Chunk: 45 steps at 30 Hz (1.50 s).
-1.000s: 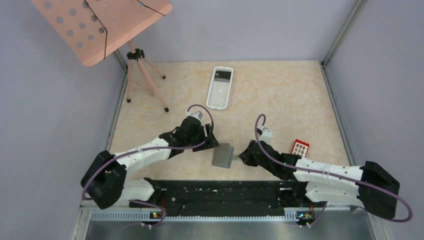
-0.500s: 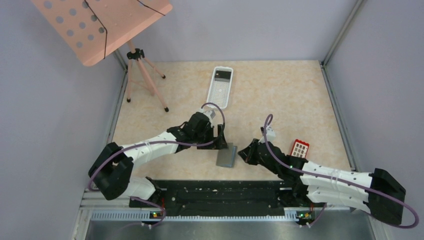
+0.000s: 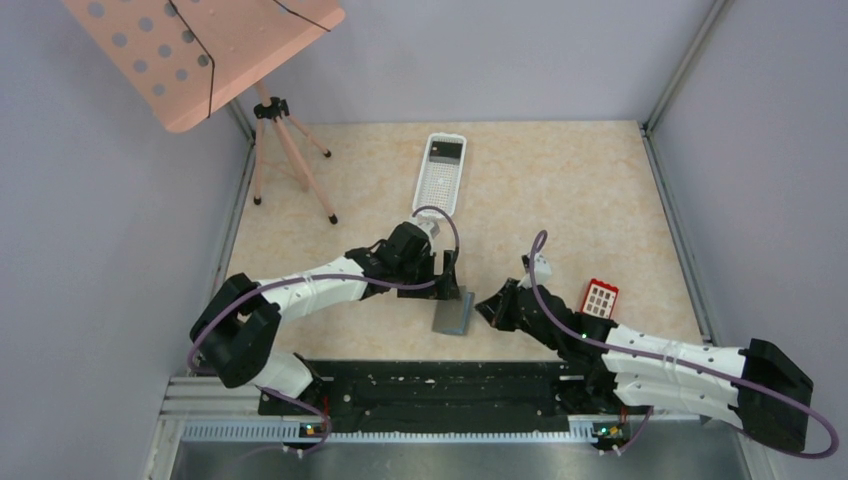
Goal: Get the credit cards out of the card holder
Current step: Open the card holder at the center of the board.
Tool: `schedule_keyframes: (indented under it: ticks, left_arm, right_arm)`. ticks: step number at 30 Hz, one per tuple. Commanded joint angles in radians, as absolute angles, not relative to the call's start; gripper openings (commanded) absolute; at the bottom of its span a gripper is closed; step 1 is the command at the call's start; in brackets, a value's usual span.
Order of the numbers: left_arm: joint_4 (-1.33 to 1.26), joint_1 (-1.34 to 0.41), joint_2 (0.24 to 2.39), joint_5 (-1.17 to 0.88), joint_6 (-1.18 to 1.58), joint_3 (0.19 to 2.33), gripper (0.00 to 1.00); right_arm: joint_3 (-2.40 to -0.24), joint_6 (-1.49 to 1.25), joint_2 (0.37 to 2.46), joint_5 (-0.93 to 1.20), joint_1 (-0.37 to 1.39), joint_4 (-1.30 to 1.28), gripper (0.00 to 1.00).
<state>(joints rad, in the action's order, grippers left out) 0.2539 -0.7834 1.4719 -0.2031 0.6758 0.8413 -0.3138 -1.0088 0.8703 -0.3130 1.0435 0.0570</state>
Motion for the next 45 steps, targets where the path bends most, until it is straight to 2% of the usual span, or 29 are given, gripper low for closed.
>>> schedule_keyframes:
  ticks: [1,10,14,19,22,29,34,37,42,45]
  left_arm:
    - [0.255,-0.81,1.503,-0.185,0.658,0.894,0.97]
    - [0.274,-0.865,1.565,-0.172,0.644,0.948,0.97]
    - [0.32,-0.867,1.581,-0.12,0.638,0.96,0.93]
    - [0.356,-0.867,1.574,-0.057,0.626,0.948,0.86]
    - [0.358,-0.867,1.578,-0.055,0.624,0.942,0.77]
    - [0.396,-0.865,1.521,0.019,0.644,0.942,0.66]
    - [0.443,-0.864,1.509,0.08,0.667,0.94,0.53]
    - [0.459,-0.864,1.498,0.093,0.675,0.93,0.52]
    - [0.463,-0.864,1.468,0.09,0.676,0.922,0.6]
    - [0.461,-0.864,1.459,0.089,0.666,0.924,0.58]
  right_arm:
    - [-0.327,-0.978,0.846,-0.314,1.047,0.12,0.0]
    - [-0.331,-0.968,0.871,-0.295,1.047,0.157,0.0]
    - [-0.327,-0.972,0.867,-0.296,1.046,0.164,0.0]
    - [-0.316,-0.973,0.85,-0.309,1.047,0.156,0.0]
    - [-0.303,-0.978,0.834,-0.318,1.047,0.14,0.0]
    - [-0.269,-1.001,0.727,-0.407,1.04,-0.046,0.0]
    - [-0.211,-0.99,0.659,-0.339,0.965,-0.063,0.0]
    - [-0.196,-0.983,0.62,-0.332,0.954,-0.089,0.0]
    - [-0.18,-0.975,0.573,-0.338,0.938,-0.121,0.0]
    - [-0.18,-0.965,0.574,-0.332,0.929,-0.133,0.0]
